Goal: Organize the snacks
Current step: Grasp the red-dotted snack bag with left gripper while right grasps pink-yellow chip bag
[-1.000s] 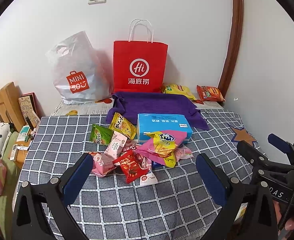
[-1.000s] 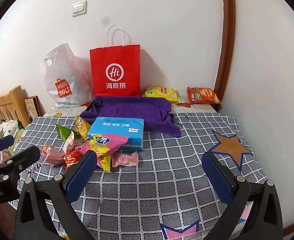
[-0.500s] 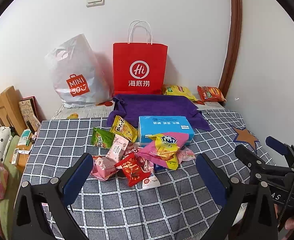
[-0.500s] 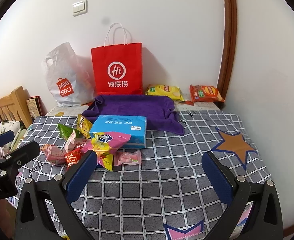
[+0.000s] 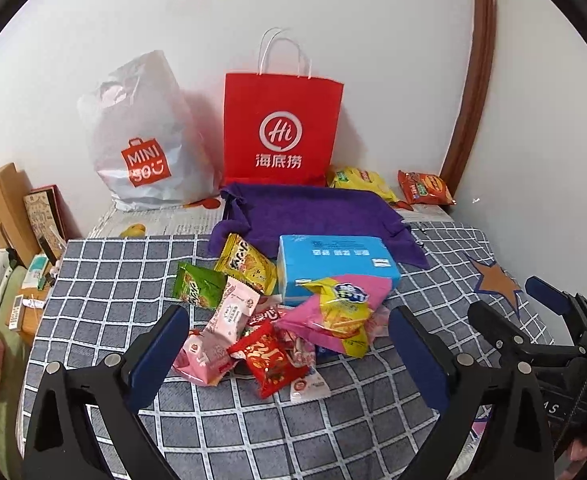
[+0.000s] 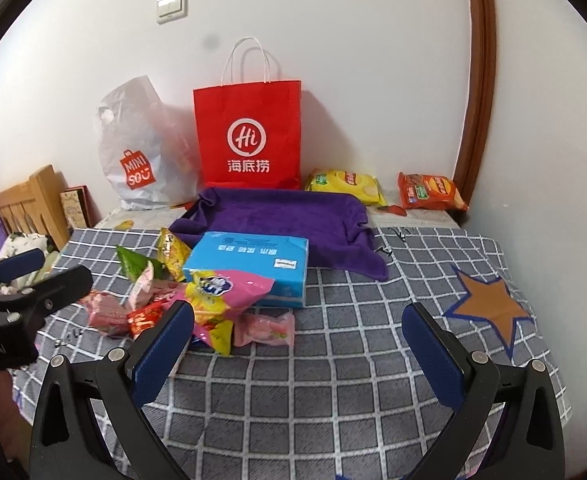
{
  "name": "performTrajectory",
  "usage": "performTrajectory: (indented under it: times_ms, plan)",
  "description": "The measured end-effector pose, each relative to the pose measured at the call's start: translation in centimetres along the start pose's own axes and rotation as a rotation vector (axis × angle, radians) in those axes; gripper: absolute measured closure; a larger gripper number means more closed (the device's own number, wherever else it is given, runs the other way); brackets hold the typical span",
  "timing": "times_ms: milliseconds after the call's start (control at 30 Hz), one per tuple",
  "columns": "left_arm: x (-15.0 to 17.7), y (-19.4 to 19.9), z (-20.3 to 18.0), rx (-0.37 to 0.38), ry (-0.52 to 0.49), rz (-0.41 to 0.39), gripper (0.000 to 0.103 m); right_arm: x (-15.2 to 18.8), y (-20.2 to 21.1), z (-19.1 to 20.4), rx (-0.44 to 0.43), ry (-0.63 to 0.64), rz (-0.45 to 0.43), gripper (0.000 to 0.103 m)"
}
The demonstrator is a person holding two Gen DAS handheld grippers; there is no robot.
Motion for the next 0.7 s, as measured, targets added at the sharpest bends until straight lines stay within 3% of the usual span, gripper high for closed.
performTrajectory:
  times_ms: [67,300,533,700]
  plan:
    - [0.2,-1.0,0.6,0.004,-0.002,0.028,0.007,0.0,-0.9,0.0,-0.003,0.004,0.014,0.001]
    - [1.5,-4.0,4.1,-0.046,0.058,0.078,0.008,1.4,-5.4,0.1,-0.020,0.004,0.103,0.018]
    - [2.1,-6.5,7.3,-0.097,0.096,0.127,0.007,2.6,-8.8,2.7,-0.136,0.001,0.172,0.018]
    - [2.4,-8.0,8.8,-0.082,0.114,0.166,0.007,3.2,-11.2,5.2,-0.171,0.019,0.222,0.018]
Point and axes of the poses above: each gripper's, at about its wrist camera, not at the fingertips, and y roughly against the way its jaws point, z to its left, x to its underside, the point moved 5 cm from there along -y, roughly the way its jaws point, and after that the axes turned 8 degrees about -y, right-handed, at the moved point
